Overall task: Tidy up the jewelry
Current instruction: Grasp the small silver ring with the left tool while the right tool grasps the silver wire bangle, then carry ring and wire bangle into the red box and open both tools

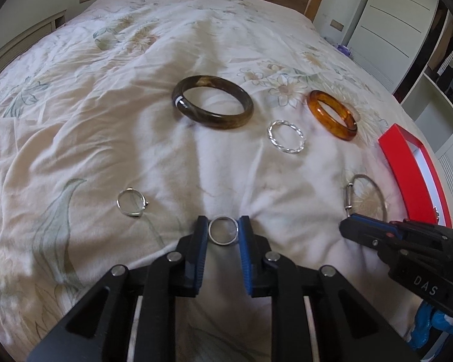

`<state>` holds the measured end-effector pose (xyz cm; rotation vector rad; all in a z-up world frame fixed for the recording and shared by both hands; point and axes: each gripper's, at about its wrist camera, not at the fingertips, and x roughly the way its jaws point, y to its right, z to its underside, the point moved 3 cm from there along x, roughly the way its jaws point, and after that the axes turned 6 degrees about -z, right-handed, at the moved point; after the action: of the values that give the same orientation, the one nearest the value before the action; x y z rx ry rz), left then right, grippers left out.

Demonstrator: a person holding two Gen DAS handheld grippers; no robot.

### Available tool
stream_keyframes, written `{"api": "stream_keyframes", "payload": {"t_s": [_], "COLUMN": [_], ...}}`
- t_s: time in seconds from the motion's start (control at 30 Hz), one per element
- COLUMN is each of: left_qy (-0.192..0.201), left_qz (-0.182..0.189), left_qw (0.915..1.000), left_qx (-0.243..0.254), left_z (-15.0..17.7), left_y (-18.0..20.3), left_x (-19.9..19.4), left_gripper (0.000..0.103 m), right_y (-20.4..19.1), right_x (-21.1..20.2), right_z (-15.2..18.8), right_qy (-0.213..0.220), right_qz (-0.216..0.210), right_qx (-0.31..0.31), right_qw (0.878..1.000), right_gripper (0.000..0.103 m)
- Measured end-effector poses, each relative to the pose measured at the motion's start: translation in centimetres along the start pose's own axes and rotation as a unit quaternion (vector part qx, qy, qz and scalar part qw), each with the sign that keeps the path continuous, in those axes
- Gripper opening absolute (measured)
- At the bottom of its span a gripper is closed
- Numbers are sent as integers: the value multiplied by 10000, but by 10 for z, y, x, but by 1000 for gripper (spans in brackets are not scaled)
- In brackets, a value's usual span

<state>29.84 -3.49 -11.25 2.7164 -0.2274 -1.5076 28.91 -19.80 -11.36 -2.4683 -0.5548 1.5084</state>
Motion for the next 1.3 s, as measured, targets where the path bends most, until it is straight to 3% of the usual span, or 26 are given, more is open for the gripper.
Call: {"api": "stream_keyframes", "payload": {"t_s": [0.43,0.83,1.07,1.3], "left_qy": [105,429,596,680], "left_qz": [26,-135,-209,-31], "left_qw": [9999,9988,9979,9977], "left_qx": [-73,-188,-145,49], "left_z": [16,38,56,63], "left_y": [5,4,12,48], "left_x": [-50,-133,-175,-197], "left_gripper": [19,19,19,19], "right_y": [-24,-69,-90,-77], "right_x": [-42,-107,-144,-183], "right_z": [18,46,70,83], "right_qy": [330,609,724,1023], "right_qz": [-565,-1398,-1556,-1491], "right_qx": [24,94,-68,10], "right_qw": [9979,9883,9851,9835], "right_gripper": [4,3,3,3]}}
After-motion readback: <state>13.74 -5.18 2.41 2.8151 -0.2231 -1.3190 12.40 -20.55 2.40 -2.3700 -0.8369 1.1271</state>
